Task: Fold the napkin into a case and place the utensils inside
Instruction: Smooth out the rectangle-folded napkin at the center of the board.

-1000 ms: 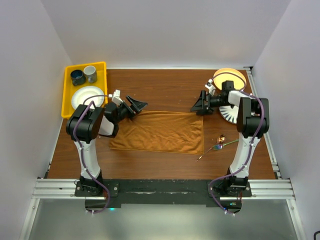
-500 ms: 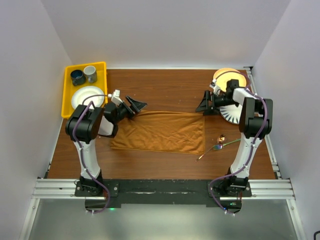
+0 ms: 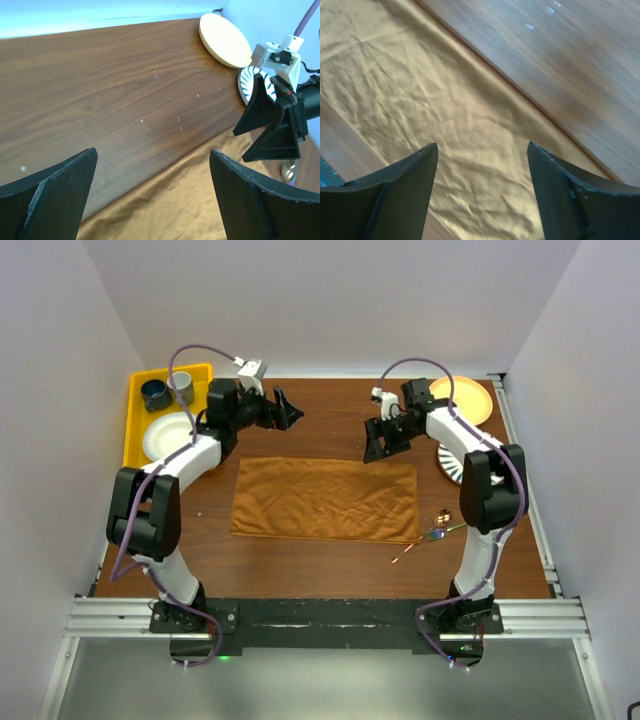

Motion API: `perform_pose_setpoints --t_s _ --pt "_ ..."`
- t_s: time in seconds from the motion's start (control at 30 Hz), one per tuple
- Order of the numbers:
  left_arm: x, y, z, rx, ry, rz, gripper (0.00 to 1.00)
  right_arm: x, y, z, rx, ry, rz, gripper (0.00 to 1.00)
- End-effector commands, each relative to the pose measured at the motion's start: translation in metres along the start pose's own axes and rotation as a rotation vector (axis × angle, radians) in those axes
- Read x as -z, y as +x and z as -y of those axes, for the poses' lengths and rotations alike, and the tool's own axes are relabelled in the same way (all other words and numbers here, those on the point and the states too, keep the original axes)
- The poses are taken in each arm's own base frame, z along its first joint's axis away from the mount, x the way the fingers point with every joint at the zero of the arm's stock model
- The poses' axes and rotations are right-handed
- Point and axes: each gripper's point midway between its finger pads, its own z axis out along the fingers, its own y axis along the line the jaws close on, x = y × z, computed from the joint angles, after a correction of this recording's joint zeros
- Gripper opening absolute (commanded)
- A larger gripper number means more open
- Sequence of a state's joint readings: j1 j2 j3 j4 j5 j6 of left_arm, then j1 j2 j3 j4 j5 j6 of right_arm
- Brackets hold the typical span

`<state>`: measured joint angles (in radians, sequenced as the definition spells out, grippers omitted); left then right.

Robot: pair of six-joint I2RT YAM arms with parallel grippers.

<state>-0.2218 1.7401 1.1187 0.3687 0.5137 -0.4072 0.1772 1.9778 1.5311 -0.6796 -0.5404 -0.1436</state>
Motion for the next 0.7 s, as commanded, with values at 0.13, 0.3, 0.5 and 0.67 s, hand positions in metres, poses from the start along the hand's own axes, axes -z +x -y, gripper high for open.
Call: perform_pose_setpoints --t_s 0.13,0.3,0.5,0.67 --pt "-0.002 0.083 0.028 -0.082 0.114 -0.37 1.0 -0.014 -0.007 0.01 0.028 0.179 -0.017 0.57" --pt "-0.01 0.108 0.033 -0.004 0.141 -0.437 0.99 -0.029 0.003 0.013 0.044 0.236 -0.056 0.53" --pt "-0.022 0.117 0.036 0.045 0.163 -0.466 0.47 -0.046 0.022 0.019 0.048 0.279 -0.12 0.52" --pt "-0.031 0.119 0.05 0.101 0.277 -0.479 0.1 -0.05 0.032 0.031 0.065 0.325 -0.158 0.48"
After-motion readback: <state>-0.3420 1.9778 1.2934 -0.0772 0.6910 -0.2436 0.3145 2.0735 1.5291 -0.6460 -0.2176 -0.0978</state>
